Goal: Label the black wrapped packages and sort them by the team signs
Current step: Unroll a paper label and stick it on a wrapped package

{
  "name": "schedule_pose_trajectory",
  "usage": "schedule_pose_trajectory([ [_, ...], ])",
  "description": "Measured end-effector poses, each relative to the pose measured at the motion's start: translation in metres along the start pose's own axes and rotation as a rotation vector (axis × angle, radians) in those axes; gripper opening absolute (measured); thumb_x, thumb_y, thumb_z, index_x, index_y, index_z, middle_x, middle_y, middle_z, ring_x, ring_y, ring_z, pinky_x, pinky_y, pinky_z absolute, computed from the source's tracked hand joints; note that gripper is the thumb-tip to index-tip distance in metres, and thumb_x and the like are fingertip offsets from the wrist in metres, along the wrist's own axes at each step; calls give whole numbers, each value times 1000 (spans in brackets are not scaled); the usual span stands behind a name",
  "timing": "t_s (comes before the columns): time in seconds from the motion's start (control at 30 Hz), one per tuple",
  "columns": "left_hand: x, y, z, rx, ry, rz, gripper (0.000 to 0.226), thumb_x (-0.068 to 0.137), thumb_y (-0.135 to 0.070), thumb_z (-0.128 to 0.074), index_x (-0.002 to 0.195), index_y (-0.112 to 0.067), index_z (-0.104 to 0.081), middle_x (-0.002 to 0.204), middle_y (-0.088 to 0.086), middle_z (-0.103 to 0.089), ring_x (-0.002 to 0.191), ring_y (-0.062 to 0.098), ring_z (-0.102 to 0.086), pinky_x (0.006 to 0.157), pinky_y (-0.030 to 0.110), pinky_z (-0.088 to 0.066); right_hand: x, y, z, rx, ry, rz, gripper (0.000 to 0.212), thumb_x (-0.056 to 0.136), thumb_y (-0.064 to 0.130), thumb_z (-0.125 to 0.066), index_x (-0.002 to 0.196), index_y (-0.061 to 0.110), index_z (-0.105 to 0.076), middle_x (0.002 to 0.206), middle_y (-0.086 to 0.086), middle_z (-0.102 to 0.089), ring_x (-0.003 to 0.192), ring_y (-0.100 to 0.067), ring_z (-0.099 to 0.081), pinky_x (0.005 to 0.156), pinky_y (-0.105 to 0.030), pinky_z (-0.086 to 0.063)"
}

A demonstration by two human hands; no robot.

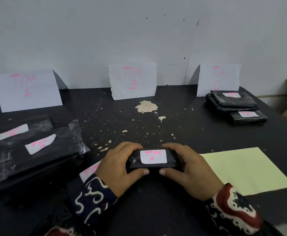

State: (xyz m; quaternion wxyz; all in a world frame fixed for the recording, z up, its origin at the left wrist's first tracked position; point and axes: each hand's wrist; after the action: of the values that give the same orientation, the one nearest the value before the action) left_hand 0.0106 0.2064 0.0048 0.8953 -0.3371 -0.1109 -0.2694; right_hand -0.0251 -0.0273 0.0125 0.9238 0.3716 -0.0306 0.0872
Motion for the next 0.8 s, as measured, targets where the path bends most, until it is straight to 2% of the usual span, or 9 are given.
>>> schedule_pose_trajectory([
  [0.1,1,-2,-2,-148,-118,30,59,67,-35,-76,122,-30,-56,121,-19,-51,115,-1,-50,96,9,-36,-1,4,-7,346,52,-69,62,73,47,-76,128,47,-48,125,16,-61,113,-5,-60,96,-31,-48],
  [0.2,2,1,-1,-264,-140,56,69,63,-38,-78,128,-29,-54,129,-16,-49,126,7,-48,104,25,-41,-2,15,-11,461,-21,-116,39,85,39,-71,121,45,-56,114,12,-66,91,-9,-66,72,-28,-54],
  [0.3,1,2,-1,-456,-132,154,71,63,-48,-79,128,-33,-55,128,-16,-51,122,15,-53,97,39,-50,-2,25,-13,543,-93,-138,27,90,26,-66,113,40,-61,96,5,-70,75,-19,-67,60,-28,-55],
  [0.43,3,-3,1,-562,-212,207,48,70,-39,-71,116,-29,-64,117,-6,-64,109,14,-63,95,36,-51,-2,31,-17,611,-129,-142,25,90,20,-67,106,40,-66,91,2,-70,67,-14,-63,58,-25,-53],
  [0.57,3,-1,5,-660,-192,251,45,68,-29,-70,112,-26,-67,113,-4,-68,107,14,-64,92,29,-51,-1,36,-21,671,-156,-169,26,89,14,-67,101,38,-68,85,1,-70,64,-12,-61,57,-26,-52],
  [0.67,4,-2,7,-663,-205,259,43,69,-12,-69,110,-25,-68,111,-7,-69,106,10,-64,89,22,-49,1,39,-23,710,-165,-189,25,88,11,-67,99,34,-70,85,2,-71,63,-11,-61,56,-25,-51],
  [0.8,4,-1,11,-698,-202,289,48,69,-13,-65,116,-24,-65,116,-6,-68,111,10,-62,92,26,-51,3,45,-27,767,-167,-201,22,89,9,-65,100,27,-69,83,2,-71,61,-12,-60,54,-25,-50],
])
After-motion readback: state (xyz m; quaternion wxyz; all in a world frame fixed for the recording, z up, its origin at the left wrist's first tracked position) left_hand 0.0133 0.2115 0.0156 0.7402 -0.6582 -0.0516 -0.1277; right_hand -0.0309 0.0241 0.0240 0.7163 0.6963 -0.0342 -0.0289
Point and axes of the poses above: each hand's wrist, its own x-axis towards the middle knuckle, its own z-axis out of the back of the hand, y = z × x
